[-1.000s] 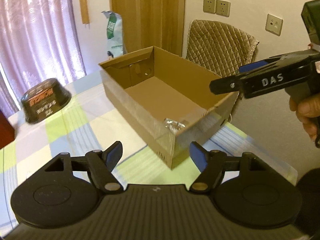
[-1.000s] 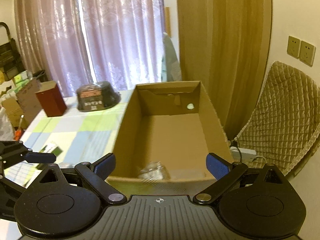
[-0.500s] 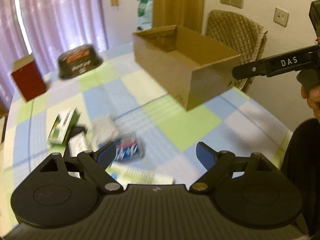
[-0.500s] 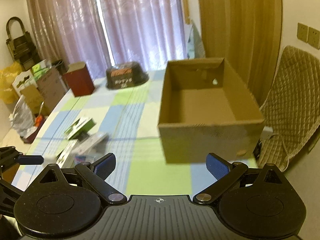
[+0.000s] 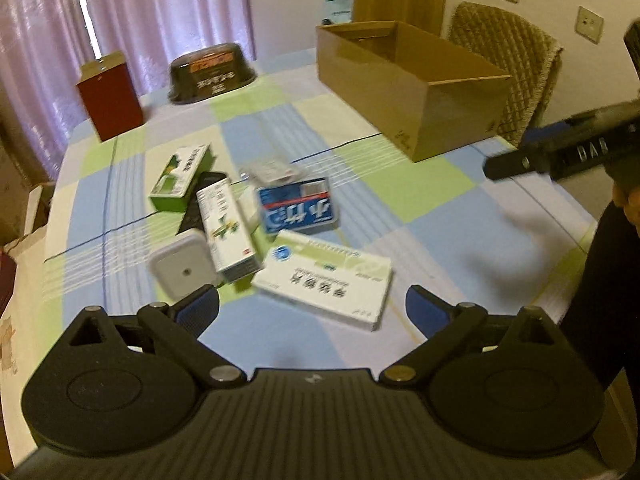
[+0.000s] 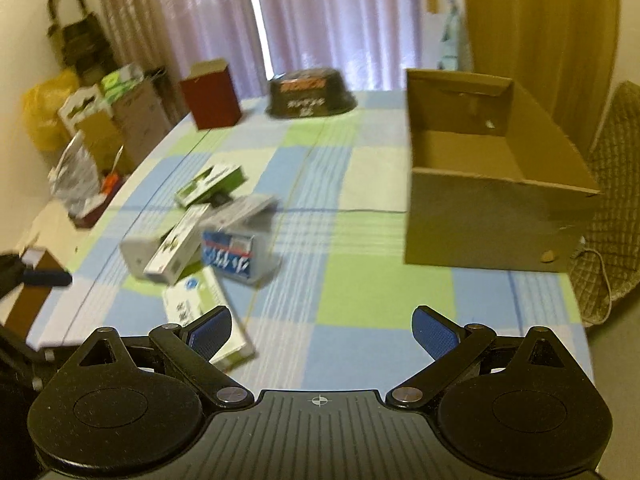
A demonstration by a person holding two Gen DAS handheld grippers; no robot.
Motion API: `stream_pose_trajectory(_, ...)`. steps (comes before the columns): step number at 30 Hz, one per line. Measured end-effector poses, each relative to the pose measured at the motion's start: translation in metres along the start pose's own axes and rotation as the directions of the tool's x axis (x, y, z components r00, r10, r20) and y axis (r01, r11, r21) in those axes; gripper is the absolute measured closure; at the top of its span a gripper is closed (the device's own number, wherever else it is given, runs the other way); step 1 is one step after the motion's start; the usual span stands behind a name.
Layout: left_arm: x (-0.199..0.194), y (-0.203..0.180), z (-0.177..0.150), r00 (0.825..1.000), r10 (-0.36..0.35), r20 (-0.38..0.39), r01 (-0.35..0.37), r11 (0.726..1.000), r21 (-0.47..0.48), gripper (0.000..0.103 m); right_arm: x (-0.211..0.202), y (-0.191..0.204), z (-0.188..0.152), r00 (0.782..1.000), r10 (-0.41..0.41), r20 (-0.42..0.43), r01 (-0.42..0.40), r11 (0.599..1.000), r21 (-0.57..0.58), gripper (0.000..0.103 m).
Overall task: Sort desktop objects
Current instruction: 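Return both grippers to the table objects, then grasp the white-green tablet box with the right gripper while the left gripper grasps the white ointment box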
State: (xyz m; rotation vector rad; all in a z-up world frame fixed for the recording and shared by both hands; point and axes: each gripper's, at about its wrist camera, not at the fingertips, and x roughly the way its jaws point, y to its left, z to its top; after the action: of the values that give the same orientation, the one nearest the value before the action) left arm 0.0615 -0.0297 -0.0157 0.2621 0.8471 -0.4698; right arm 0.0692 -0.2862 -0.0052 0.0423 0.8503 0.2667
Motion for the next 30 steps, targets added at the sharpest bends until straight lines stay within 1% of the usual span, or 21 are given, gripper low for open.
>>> stream_pose_trajectory(6,0.002,0.026,-0.006,0.999,0.045,-0.021,-0.046,0.997,-0.060,0.005,0.022,0.028,-0.012,0.998,0.047,-0.052,-0.051,0.995,-0.086,0.004)
stream_pose_trajectory(12,0.008,0.044,-0.010,0.996,0.081,-0.030,-0.084,0.989,-0.125,0.005,0.050,0.054,-0.021,0.987,0.100,-0.124,-0.118,0.982,-0.150,0.004)
stream_pose_trajectory(15,0.012,0.051,-0.011,0.996,0.080,-0.027,-0.083,0.984,-0.160,0.005,0.064,0.067,-0.024,0.982,0.115,-0.149,-0.144,0.970,-0.197,0.004)
stream_pose_trajectory(21,0.021,0.063,-0.011,0.997,0.078,-0.027,-0.082,0.977,-0.199,0.005,0.092,0.080,-0.025,0.974,0.131,-0.185,-0.178,0.948,-0.263,0.004)
stream_pose_trajectory(30,0.040,0.074,-0.010,0.998,0.056,-0.021,-0.060,0.969,-0.241,0.005,0.129,0.089,-0.027,0.968,0.122,-0.220,-0.196,0.914,-0.356,0.004)
